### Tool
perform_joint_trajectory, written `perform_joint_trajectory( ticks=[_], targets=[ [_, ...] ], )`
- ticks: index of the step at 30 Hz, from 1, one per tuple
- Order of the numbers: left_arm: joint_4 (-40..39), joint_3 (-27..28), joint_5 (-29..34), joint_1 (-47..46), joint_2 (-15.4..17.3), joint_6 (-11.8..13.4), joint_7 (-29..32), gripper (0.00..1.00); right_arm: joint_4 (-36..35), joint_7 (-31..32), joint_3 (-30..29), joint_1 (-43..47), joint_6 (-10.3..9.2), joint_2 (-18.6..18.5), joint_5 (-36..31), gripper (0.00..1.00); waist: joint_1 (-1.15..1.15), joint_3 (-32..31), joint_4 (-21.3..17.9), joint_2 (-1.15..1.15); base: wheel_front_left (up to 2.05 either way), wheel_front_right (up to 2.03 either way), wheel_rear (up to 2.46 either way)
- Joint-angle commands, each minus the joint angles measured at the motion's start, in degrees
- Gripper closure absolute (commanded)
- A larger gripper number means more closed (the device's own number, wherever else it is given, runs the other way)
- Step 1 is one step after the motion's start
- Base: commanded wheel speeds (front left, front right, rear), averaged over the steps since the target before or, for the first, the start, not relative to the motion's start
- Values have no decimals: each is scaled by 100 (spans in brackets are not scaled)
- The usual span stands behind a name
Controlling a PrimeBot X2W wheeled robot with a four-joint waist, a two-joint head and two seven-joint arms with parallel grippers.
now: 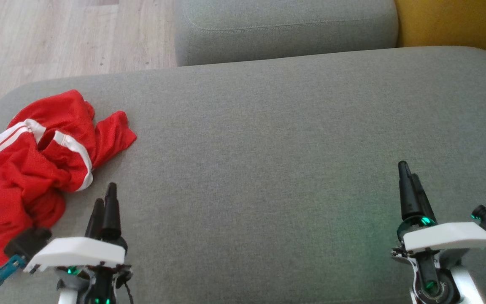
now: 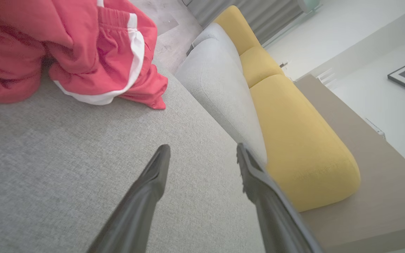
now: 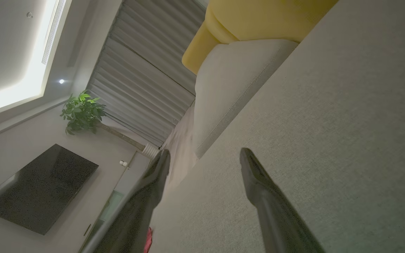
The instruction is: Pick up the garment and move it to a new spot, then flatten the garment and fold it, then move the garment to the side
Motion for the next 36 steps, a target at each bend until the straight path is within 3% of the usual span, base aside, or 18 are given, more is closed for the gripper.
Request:
perform_joint_trajectory(
  ticks=[1,17,36],
  targets=[
    [-255,15,228,-261,76,43,-70,0,-219,-90,80,-330,21,-116,-237,0,0,1,2,0,0,0,0],
    [-436,-205,1607,-291,86,342,-355,0,-316,-377,279,-377,27,-68,-1633,0,0,12,10,0,0,0,0],
    [-606,-385,2865,-313,96,567,-656,0,-356,-681,575,-473,34,-67,-2842,0,0,-16,-34,0,0,0,0]
  ],
)
